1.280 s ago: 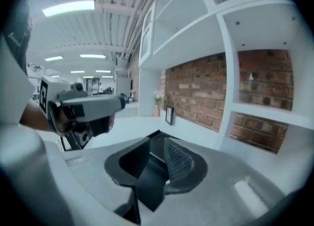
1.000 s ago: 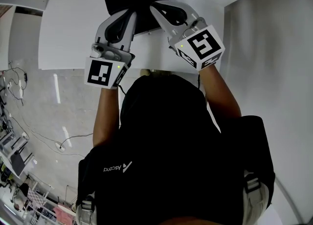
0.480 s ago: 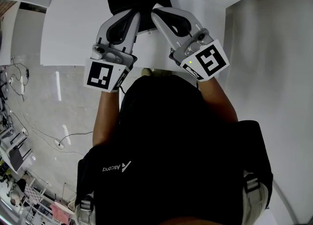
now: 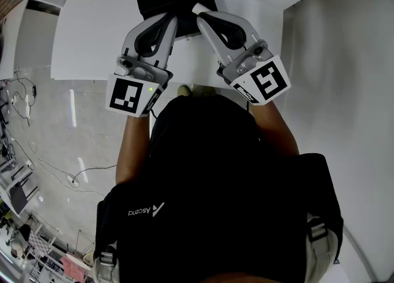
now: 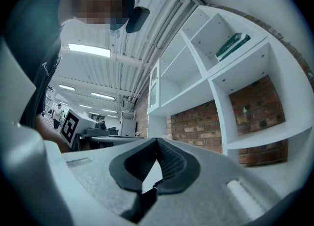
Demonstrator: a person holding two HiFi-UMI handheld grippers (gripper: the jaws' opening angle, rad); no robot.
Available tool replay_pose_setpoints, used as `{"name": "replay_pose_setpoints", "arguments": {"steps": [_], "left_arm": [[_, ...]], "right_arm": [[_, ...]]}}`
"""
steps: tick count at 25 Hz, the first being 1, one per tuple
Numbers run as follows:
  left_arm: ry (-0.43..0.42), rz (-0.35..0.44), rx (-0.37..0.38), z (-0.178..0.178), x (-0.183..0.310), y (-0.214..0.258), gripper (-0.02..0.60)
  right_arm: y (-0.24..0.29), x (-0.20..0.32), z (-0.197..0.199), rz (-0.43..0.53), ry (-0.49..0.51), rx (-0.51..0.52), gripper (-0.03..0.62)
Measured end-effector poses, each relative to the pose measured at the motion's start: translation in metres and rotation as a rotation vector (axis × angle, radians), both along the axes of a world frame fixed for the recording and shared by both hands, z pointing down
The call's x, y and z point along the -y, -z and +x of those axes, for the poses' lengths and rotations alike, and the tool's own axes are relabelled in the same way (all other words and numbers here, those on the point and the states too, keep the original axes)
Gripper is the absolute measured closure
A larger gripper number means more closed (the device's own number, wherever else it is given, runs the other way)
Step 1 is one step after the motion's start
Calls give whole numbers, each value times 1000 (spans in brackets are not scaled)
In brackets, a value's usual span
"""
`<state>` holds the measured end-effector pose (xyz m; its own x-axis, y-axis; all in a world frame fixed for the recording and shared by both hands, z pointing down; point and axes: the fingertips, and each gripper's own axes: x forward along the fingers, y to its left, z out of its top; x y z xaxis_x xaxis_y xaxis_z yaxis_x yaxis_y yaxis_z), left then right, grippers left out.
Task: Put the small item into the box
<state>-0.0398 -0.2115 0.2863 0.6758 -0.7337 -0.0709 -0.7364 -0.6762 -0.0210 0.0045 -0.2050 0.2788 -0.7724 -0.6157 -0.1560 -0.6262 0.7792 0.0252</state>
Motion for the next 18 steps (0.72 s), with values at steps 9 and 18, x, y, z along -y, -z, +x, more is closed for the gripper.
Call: {"name": "replay_pose_setpoints", "arguments": {"steps": [9, 18], "left_arm": [[-12, 2, -4, 2, 0, -2, 573], [-14, 0, -2, 0, 0, -6, 573]], "right_arm": [[-5, -1, 1, -3, -1, -6, 592], [-10, 1, 5, -12, -8, -6, 592]]}}
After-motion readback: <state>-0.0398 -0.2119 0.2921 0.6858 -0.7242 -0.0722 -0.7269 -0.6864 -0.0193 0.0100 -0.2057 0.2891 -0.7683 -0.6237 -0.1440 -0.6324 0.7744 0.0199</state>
